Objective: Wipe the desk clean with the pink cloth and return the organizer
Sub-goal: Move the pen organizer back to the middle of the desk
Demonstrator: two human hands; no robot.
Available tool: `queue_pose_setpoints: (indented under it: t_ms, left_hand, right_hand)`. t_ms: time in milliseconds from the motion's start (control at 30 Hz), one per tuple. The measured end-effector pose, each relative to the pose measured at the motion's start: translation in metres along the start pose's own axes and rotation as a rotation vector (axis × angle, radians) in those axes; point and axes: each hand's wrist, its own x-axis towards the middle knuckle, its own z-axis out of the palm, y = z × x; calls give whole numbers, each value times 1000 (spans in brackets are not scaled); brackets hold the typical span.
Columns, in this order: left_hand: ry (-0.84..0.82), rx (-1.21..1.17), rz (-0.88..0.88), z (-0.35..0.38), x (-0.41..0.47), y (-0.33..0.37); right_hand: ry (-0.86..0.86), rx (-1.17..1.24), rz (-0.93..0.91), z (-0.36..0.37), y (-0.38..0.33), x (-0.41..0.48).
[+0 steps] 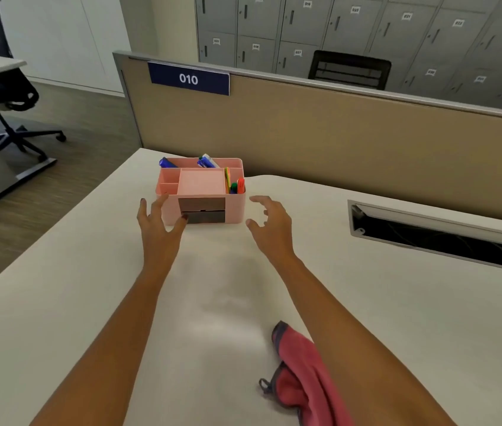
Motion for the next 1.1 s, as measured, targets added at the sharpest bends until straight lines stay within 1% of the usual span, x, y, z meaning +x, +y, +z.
queue_pose_setpoints:
  t_ms: [100, 233, 333, 467, 633, 733, 900, 967, 1100]
  left_hand:
    - [-32, 55, 9, 4, 23, -5]
    - [-83, 134, 60, 5, 50, -13]
    - [-89, 186, 85, 7, 62, -20]
    - [-47, 109, 82, 12, 66, -25]
    - [63, 44, 83, 17, 65, -22]
    - [96, 48, 75, 18, 64, -20]
    - [140, 26, 73, 33, 55, -9]
    - [130, 4, 93, 45, 50, -2]
    - [54, -40, 150, 78, 41, 21]
  right_hand:
    - [-34, -40, -29, 20, 2, 25]
    - [-8, -1, 5, 35, 6, 52]
    - [-12, -17, -6, 41, 10, 66]
    - [-33, -103, -35, 47, 12, 75]
    - [-72, -138, -47, 49, 12, 81]
    - [-45, -177, -68, 46, 14, 82]
    - [21, -175, -43, 35, 27, 77]
    - [48, -189, -30, 20, 36, 76]
    - [129, -204, -8, -18, 59, 75]
